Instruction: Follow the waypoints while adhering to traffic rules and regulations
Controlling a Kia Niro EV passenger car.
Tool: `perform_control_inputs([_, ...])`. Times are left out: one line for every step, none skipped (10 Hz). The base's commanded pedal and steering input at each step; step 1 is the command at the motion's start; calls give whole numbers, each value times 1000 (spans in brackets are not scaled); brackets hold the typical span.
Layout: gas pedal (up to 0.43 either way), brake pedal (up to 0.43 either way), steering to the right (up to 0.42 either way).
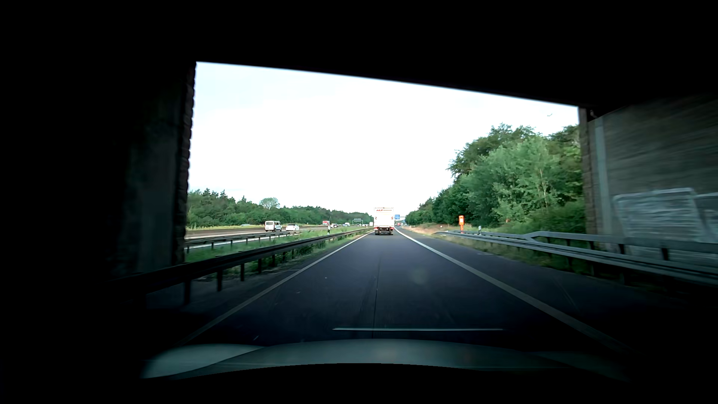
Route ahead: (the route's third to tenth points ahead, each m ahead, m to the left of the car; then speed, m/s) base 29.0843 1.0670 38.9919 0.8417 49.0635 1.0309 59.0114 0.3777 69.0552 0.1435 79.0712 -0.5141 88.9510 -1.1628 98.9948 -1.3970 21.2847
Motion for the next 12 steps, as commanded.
perform_control_inputs([110, 0, -2])
perform_control_inputs([110, 0, -2])
perform_control_inputs([110, 0, -2])
perform_control_inputs([110, 0, -1])
perform_control_inputs([110, 0, -1])
perform_control_inputs([110, 0, -1])
perform_control_inputs([110, 0, -1])
perform_control_inputs([110, 0, -1])
perform_control_inputs([110, 0, -1])
perform_control_inputs([110, 0, -1])
perform_control_inputs([110, 0, -1])
perform_control_inputs([110, 0, 0])
